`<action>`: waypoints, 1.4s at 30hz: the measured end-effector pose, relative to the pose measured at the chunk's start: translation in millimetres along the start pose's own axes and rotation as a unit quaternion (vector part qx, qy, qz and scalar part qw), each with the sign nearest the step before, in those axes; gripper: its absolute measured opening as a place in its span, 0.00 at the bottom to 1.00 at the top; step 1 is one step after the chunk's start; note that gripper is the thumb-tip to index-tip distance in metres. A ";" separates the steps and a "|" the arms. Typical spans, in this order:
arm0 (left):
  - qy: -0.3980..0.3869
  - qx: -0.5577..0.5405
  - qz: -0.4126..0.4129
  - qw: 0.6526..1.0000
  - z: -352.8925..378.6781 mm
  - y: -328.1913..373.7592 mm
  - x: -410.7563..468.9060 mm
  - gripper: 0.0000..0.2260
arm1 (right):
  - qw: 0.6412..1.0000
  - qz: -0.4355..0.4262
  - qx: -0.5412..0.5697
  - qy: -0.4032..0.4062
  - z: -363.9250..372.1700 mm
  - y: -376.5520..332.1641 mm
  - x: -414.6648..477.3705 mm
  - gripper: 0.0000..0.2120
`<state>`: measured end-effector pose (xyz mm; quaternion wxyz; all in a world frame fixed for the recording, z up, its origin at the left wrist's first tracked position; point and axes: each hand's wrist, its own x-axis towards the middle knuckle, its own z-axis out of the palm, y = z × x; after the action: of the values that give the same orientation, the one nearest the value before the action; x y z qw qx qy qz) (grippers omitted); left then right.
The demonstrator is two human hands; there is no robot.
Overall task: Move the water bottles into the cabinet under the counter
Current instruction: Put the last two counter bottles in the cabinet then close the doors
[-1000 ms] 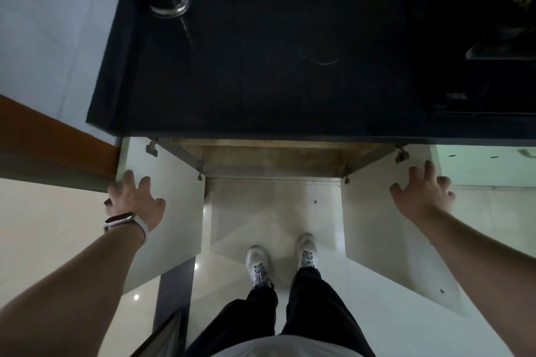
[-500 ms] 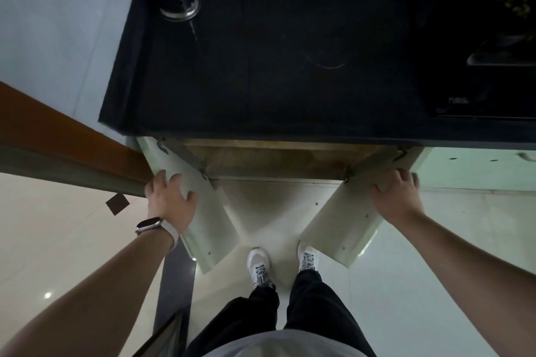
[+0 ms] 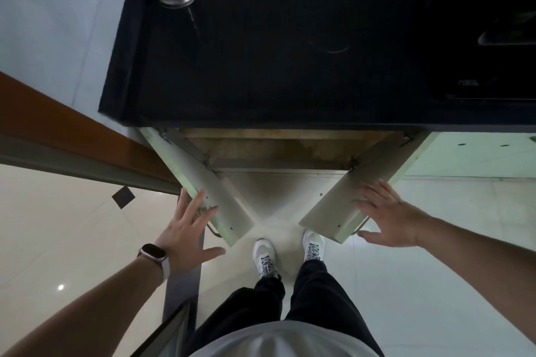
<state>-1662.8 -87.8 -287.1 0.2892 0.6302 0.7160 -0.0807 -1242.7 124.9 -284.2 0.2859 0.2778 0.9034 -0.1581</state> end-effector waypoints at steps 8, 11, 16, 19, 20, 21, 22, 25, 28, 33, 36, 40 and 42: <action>0.098 0.110 0.023 0.989 -1.6 11.5 18.5 0.36 | 0.991 0.024 0.006 0.128 1.3 -18.6 21.2 0.31; 0.118 0.118 0.049 0.985 -6.6 22.4 36.5 0.32 | 0.990 0.028 0.000 0.139 -3.4 -18.1 32.4 0.35; 0.180 0.127 0.105 0.970 -20.5 43.1 74.5 0.35 | 0.974 0.033 -0.025 0.223 -28.0 -26.5 58.8 0.36; 0.218 0.146 0.130 0.956 -29.9 53.6 98.5 0.39 | 0.962 0.040 -0.040 0.266 -43.0 -31.5 76.8 0.36; 0.224 0.157 0.132 0.953 -32.7 56.6 105.7 0.40 | 0.960 0.044 -0.047 0.271 -47.0 -31.9 82.0 0.37; 0.224 0.168 0.131 0.951 -35.2 59.5 112.6 0.42 | 0.960 0.047 -0.055 0.272 -50.4 -31.8 86.8 0.37; 0.224 0.176 0.129 0.950 -37.7 62.5 118.8 0.43 | 0.959 0.051 -0.064 0.270 -53.4 -30.9 90.8 0.39; 0.237 0.172 0.130 0.947 -44.5 73.4 136.6 0.46 | 0.959 0.065 -0.079 0.265 -61.6 -25.9 101.5 0.44; 0.247 0.159 0.118 0.948 -55.8 84.2 154.9 0.46 | 0.954 0.077 -0.080 0.279 -70.8 -21.5 113.6 0.46; 0.239 0.162 0.081 0.954 -78.4 91.8 186.9 0.41 | 0.946 0.067 -0.071 0.310 -84.5 -15.5 137.9 0.44; 0.241 0.162 0.068 0.954 -91.1 95.3 204.4 0.35 | 0.944 0.073 -0.073 0.312 -94.7 -10.8 152.9 0.42; 0.236 0.161 0.065 0.956 -101.4 98.9 221.8 0.33 | 0.943 0.083 -0.070 0.315 -108.7 -7.8 169.3 0.36; 0.239 0.159 0.073 0.955 -101.3 98.4 226.4 0.33 | 0.942 0.084 -0.061 0.320 -113.1 -8.3 174.5 0.33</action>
<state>-1609.7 173.6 -296.4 0.0111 0.7199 0.6938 -0.0193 -1415.1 240.4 -299.7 0.0107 0.3707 0.9285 0.0188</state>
